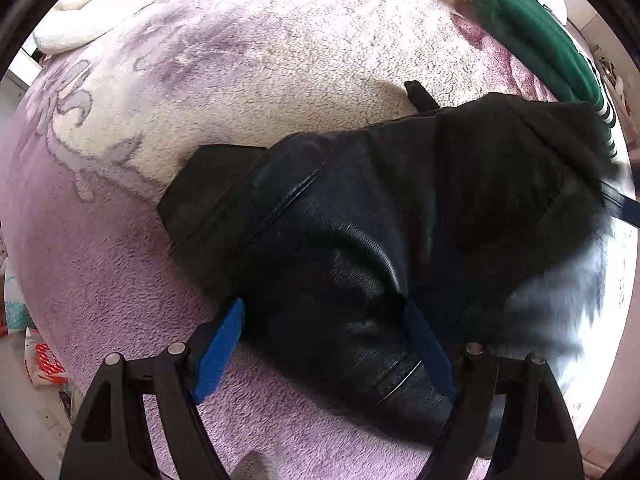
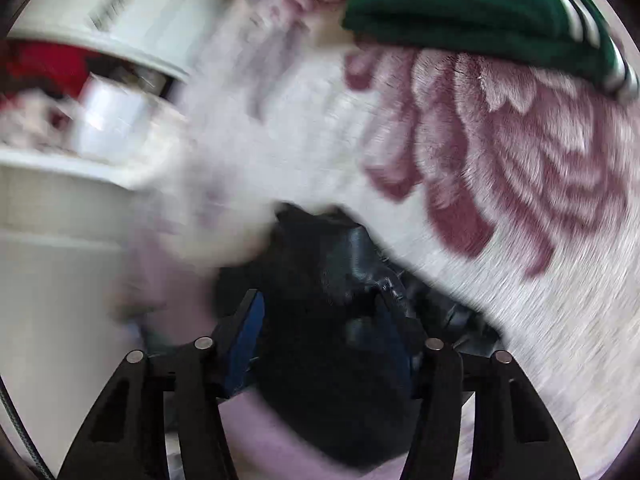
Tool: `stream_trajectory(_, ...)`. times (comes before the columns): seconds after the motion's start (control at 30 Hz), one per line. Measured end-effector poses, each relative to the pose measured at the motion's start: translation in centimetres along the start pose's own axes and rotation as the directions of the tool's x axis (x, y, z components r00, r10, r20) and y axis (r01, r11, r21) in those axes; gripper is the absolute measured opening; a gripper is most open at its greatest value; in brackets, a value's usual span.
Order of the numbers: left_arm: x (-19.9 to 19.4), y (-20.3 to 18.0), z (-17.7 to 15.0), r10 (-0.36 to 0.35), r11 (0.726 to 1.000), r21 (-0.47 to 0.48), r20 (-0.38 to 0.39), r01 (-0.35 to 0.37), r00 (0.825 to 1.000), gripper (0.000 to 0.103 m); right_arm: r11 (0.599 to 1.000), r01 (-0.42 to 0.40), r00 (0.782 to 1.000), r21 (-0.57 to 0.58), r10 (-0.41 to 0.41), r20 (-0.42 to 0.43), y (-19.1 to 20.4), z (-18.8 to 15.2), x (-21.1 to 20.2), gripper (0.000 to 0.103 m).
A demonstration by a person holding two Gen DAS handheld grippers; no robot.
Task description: Fold large clothes
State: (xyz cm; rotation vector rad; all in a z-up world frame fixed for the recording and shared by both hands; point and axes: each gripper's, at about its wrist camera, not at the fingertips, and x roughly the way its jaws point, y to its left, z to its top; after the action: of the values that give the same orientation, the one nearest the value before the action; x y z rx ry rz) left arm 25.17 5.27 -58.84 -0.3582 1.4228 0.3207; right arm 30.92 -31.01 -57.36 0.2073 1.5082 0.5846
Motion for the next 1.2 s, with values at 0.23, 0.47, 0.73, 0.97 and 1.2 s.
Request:
stream_trajectory(0.23, -1.4, 4.5, -1.0, -0.061, 0.993, -0.103, -0.038, 0.057, 0.997, 0.082, 0.977, 0.210, 0.970, -0.047, -0.214, -0.114, 1.3, 2.4, 4.7, 0.040)
stream_trajectory(0.47, -2.5, 10.6, -4.3, -0.324, 0.863, -0.412, -0.006, 0.293, 0.946, 0.081, 0.997, 0.075, 0.995, 0.036, -0.072, -0.071, 0.5, 0.9, -2.4, 0.042)
stream_trajectory(0.73, 0.9, 9.9, -2.6, -0.454, 0.683, -0.575, 0.149, 0.451, 0.878, 0.069, 0.950, -0.044, 0.994, 0.310, 0.074, -0.085, -7.8, -7.3, -3.2, 0.053)
stream_trajectory(0.97, -0.7, 10.5, -3.0, -0.440, 0.703, -0.517, 0.224, 0.489, 0.870, 0.015, 0.893, -0.206, 0.971, 0.400, 0.238, -0.030, -10.9, -10.5, 0.0, 0.081)
stream_trajectory(1.2, 1.5, 10.8, -3.4, -0.500, 0.650, -0.537, 0.231, 0.538, 0.835, 0.025, 0.739, -0.475, 0.842, 0.477, 0.540, 0.002, -12.6, -11.7, 7.5, 0.090)
